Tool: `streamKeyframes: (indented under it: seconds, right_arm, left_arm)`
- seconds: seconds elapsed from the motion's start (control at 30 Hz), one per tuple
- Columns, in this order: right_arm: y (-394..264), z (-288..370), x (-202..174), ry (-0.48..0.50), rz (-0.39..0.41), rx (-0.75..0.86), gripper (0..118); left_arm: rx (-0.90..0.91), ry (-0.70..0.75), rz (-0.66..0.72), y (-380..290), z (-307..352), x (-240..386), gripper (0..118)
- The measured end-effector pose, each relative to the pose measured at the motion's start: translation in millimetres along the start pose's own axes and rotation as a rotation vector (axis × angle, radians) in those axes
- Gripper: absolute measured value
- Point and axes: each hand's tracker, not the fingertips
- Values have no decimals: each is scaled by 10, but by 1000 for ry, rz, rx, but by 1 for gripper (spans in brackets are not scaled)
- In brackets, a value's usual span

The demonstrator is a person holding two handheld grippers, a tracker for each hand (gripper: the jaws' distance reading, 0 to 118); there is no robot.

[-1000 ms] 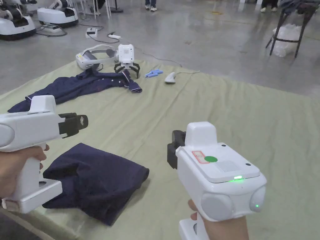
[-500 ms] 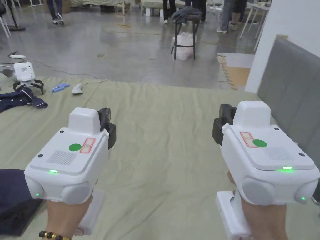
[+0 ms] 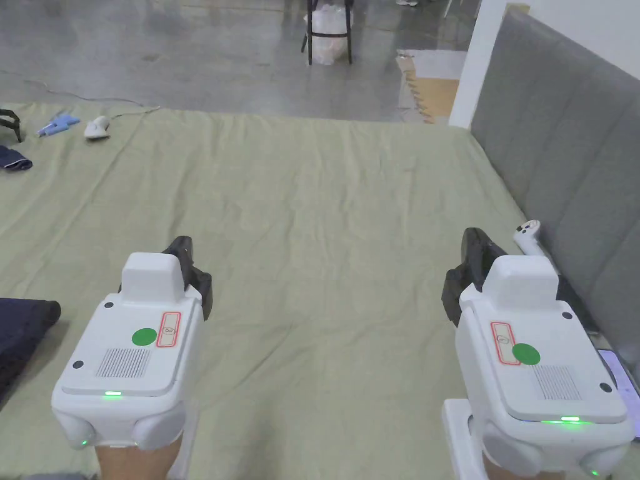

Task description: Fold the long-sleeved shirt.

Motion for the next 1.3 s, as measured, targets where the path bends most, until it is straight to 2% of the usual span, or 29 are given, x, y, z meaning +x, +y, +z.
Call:
streamKeyframes:
  seconds: [0.07, 0.3, 0.57, 0.6, 0.67, 0.73, 0.77, 0.8, 1.3]
  right_arm:
    - [-44, -7, -19, -7, 8, -17, 0]
    - [-105, -26, -73, -11, 11, -49, 0]
    - [-125, -5, -85, -22, 16, -63, 0]
    - [-122, -7, -82, -22, 16, -62, 4]
    - [-111, -10, -60, -17, 8, -65, 53]
    - [-109, -8, -55, -23, -14, -56, 98]
    - [-109, 0, -54, -35, -19, -44, 110]
    - [-114, 14, -48, -42, -21, -30, 117]
    - [-137, -6, -25, -40, -19, -38, 118]
  left_arm:
    - [-3, -2, 27, -23, 23, -44, 4]
    - [3, 2, -27, -46, 73, -69, 4]
    - [-3, -19, -17, -58, 86, -48, 7]
    - [0, -23, -17, -54, 88, -49, 19]
    - [-3, -26, -16, -37, 73, -43, 70]
    - [13, -17, -28, -49, 59, -21, 106]
    - [37, -5, -48, -61, 66, -8, 111]
    - [66, -10, -73, -77, 86, 10, 111]
    - [66, -24, -40, -51, 108, -4, 111]
